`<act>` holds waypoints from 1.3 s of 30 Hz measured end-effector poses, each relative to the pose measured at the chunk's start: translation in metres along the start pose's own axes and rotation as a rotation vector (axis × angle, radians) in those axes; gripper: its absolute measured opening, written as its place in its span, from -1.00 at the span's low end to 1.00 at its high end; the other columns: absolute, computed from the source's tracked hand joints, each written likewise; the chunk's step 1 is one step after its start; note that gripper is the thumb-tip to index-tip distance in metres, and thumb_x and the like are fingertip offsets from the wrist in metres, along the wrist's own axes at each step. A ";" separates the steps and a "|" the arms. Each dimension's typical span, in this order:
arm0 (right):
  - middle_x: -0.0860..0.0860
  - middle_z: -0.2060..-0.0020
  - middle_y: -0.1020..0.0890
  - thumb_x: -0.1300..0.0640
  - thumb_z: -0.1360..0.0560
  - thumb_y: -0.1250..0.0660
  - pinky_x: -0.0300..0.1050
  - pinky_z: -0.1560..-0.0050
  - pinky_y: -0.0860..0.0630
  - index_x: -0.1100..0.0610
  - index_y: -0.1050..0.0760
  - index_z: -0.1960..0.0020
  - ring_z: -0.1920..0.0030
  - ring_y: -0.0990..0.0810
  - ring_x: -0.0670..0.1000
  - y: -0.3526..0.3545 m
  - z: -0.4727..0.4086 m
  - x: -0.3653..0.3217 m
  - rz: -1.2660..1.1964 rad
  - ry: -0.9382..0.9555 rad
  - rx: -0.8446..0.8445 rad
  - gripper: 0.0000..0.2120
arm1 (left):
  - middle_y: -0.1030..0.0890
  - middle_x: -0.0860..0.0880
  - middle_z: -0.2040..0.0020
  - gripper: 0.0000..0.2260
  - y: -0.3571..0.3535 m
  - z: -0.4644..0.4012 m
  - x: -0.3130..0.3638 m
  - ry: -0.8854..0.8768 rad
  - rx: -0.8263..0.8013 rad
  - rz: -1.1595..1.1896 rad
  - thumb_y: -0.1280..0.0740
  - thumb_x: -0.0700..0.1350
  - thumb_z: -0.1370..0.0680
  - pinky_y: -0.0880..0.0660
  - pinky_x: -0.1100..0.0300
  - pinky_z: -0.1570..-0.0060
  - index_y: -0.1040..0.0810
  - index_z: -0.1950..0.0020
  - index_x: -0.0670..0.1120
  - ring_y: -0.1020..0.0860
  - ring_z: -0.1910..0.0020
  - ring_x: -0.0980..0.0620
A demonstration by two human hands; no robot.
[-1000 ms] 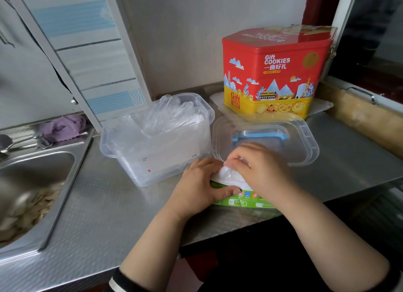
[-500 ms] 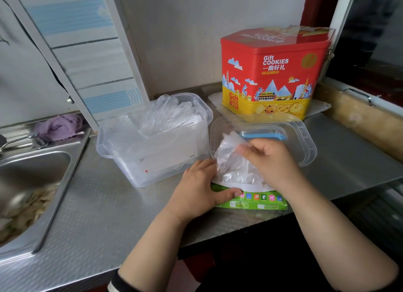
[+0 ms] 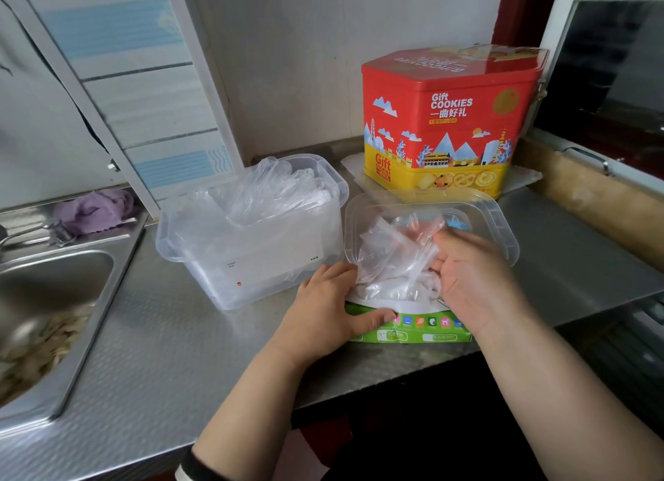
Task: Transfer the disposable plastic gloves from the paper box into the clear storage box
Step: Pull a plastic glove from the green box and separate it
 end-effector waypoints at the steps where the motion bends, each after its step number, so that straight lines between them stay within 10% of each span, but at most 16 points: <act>1: 0.22 0.05 -0.69 0.15 -0.62 -0.18 0.18 -0.17 -0.52 0.26 -0.60 0.01 -0.02 -0.67 0.19 -0.001 0.001 0.000 -0.005 0.028 0.021 -0.74 | -0.52 0.16 -0.03 -0.36 0.000 0.000 0.000 0.005 0.003 0.003 -0.25 0.48 -0.29 -0.43 0.02 -0.15 -0.58 -0.11 0.02 -0.41 -0.08 0.13; 10: 0.25 0.05 -0.68 0.02 -0.61 -0.23 0.16 -0.14 -0.56 0.16 -0.65 0.05 -0.02 -0.65 0.14 -0.006 0.018 0.008 0.022 0.262 0.136 -0.71 | -0.49 0.12 -0.12 -0.28 0.003 0.003 0.007 -0.034 0.062 -0.117 -0.20 0.49 -0.29 -0.36 0.00 -0.24 -0.50 -0.22 0.00 -0.42 -0.15 0.10; 15: 0.01 0.08 -0.72 0.06 -0.57 -0.24 -0.15 -0.08 -0.55 0.11 -0.65 0.05 -0.03 -0.67 -0.02 -0.016 0.023 0.008 0.061 0.287 0.023 -0.77 | -0.29 -0.07 -0.42 -0.30 0.026 0.009 0.035 -0.428 0.516 -0.137 -0.41 0.20 -0.47 -0.28 0.03 -0.39 -0.22 -0.48 -0.02 -0.31 -0.42 -0.04; 21: -0.05 0.29 -0.69 0.10 -0.63 -0.19 -0.13 0.06 -0.53 0.07 -0.64 0.23 0.17 -0.62 -0.03 -0.010 0.016 0.018 0.036 0.290 0.196 -0.65 | -0.61 0.00 0.03 -0.80 0.019 -0.013 0.047 -0.515 0.444 -0.381 -0.34 -0.10 -0.56 -0.44 0.00 -0.11 -0.61 -0.15 -0.09 -0.56 0.07 -0.09; 25: 0.06 0.26 -0.65 0.02 -0.65 -0.15 0.06 0.06 -0.52 0.08 -0.59 0.22 0.17 -0.58 0.09 0.004 0.009 0.028 -0.021 0.271 0.345 -0.64 | -0.58 0.01 0.10 -0.71 0.009 -0.009 0.036 -0.559 0.342 -0.485 -0.25 -0.20 -0.51 -0.40 0.10 0.09 -0.62 -0.17 -0.02 -0.50 0.15 -0.07; 33: 0.10 0.14 -0.72 0.06 -0.67 -0.08 0.01 -0.01 -0.58 0.11 -0.61 0.15 0.05 -0.68 0.12 0.005 0.014 0.029 -0.120 0.289 0.318 -0.61 | -0.60 0.01 -0.04 -0.73 0.013 0.008 0.034 -0.577 0.302 -0.568 -0.25 -0.18 -0.48 -0.36 0.08 0.06 -0.64 -0.10 0.00 -0.49 0.08 -0.08; 39: -0.03 0.09 -0.72 -0.09 -0.63 -0.05 -0.05 -0.10 -0.53 0.06 -0.64 0.05 -0.03 -0.66 -0.01 0.005 0.022 0.023 0.094 0.332 0.114 -0.58 | -0.57 0.10 -0.08 -0.45 0.034 0.006 0.053 -0.299 0.211 -0.438 0.03 0.35 -0.57 -0.28 0.10 0.01 -0.67 0.01 0.11 -0.45 -0.02 -0.02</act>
Point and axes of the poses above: each hand's wrist, its own z-axis away from the middle knuckle, its own y-axis out of the back of the hand, x = y × z, the point moved 2 cm from there along -z, towards the middle knuckle
